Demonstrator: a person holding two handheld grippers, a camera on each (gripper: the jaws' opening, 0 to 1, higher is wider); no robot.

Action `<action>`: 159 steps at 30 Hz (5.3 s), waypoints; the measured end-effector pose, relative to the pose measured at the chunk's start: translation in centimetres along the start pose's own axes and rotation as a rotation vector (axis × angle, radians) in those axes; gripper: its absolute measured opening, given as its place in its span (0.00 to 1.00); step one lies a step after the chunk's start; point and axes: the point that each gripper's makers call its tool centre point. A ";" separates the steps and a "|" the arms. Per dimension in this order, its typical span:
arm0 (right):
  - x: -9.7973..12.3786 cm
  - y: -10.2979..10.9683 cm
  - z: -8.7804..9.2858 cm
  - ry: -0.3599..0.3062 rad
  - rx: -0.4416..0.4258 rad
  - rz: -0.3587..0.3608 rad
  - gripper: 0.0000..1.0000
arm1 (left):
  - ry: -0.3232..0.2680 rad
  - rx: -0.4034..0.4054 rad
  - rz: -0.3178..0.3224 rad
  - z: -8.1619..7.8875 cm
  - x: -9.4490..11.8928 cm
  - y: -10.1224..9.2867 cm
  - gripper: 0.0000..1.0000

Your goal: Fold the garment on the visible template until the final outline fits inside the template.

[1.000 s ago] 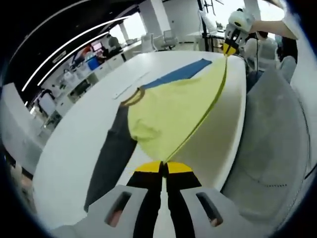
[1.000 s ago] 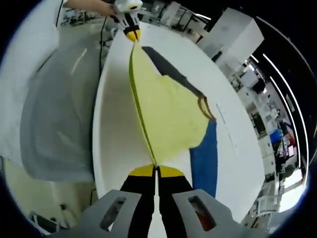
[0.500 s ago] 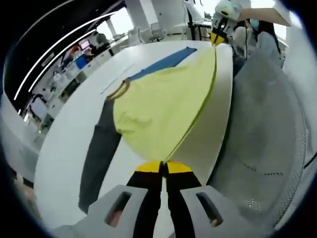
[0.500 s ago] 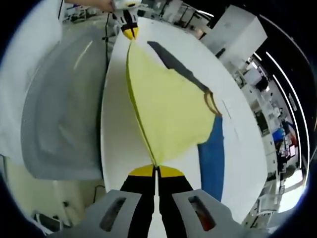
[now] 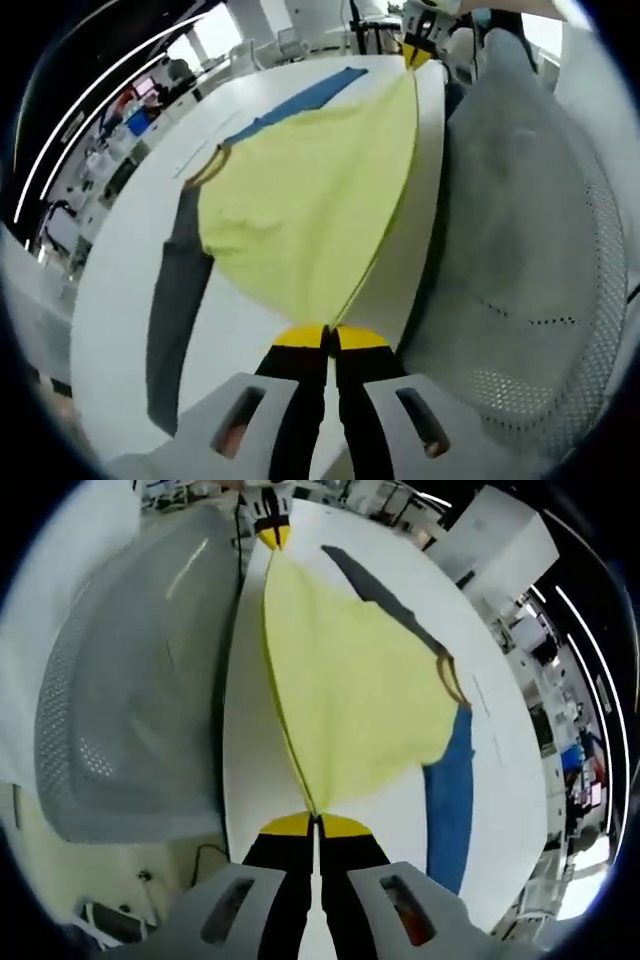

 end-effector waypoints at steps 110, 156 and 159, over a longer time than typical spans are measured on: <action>-5.1 7.0 4.0 0.127 -0.134 -0.171 0.10 | 0.114 0.506 0.237 5.4 -3.0 -4.3 0.14; 9.4 -5.6 -5.1 -0.625 -0.939 0.257 0.55 | -0.168 0.691 -0.019 -1.9 4.9 0.9 0.67; 10.0 -5.6 -5.4 -0.661 -0.964 0.248 0.60 | -0.175 0.729 -0.009 -2.2 5.4 0.8 0.65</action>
Point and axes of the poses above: the point that each gripper's makers call its tool centre point, and the gripper's own axes: x roughly backward along the fingers, y roughly to its left, z roughly out of its underside, and after that the axes turned 1 degree about -y, right-handed
